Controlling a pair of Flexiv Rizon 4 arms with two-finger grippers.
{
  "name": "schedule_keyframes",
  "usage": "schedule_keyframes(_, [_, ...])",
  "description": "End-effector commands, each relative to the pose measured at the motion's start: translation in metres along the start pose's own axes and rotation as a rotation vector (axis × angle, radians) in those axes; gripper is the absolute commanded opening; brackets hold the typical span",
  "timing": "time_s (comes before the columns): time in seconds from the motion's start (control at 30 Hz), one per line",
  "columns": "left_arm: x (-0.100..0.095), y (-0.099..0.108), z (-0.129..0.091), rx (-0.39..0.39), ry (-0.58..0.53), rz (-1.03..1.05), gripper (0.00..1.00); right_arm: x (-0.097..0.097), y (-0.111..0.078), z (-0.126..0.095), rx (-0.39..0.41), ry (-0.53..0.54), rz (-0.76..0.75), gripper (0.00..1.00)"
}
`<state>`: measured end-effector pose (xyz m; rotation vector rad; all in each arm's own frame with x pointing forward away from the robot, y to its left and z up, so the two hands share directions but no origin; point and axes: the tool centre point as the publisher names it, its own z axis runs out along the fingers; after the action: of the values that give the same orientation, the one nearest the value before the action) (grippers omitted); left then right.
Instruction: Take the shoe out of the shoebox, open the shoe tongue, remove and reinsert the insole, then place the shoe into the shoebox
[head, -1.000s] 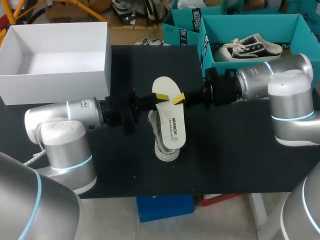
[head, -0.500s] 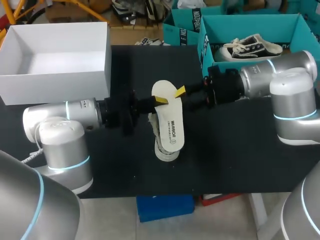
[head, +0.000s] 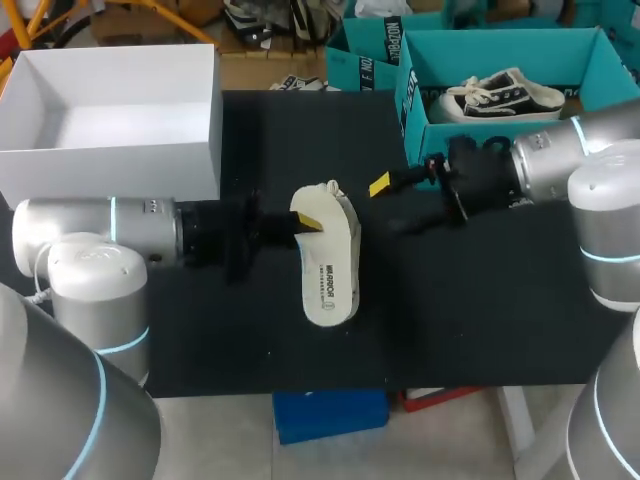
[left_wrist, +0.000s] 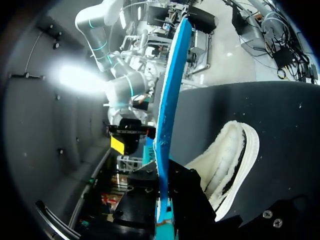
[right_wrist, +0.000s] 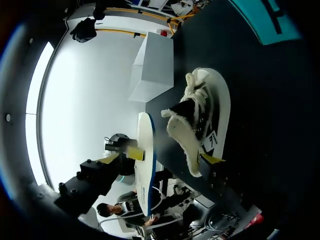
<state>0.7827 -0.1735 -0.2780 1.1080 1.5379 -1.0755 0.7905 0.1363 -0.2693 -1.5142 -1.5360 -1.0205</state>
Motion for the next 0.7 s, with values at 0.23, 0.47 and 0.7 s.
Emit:
schedule_keyframes(0.23, [0.003, -0.026, -0.031, 0.041, 0.114, -0.031, 0.0, 0.017, -0.057, -0.042, -0.23, -0.141, 0.04, 1.0])
schedule_keyframes(0.47, [0.011, -0.038, -0.037, 0.071, 0.152, -0.046, 0.0, 0.019, -0.083, -0.055, -0.307, -0.158, 0.06, 1.0])
schedule_keyframes(0.7, [0.022, -0.054, -0.037, 0.108, 0.19, -0.067, 0.0, 0.023, -0.108, -0.064, -0.364, -0.172, 0.072, 1.0])
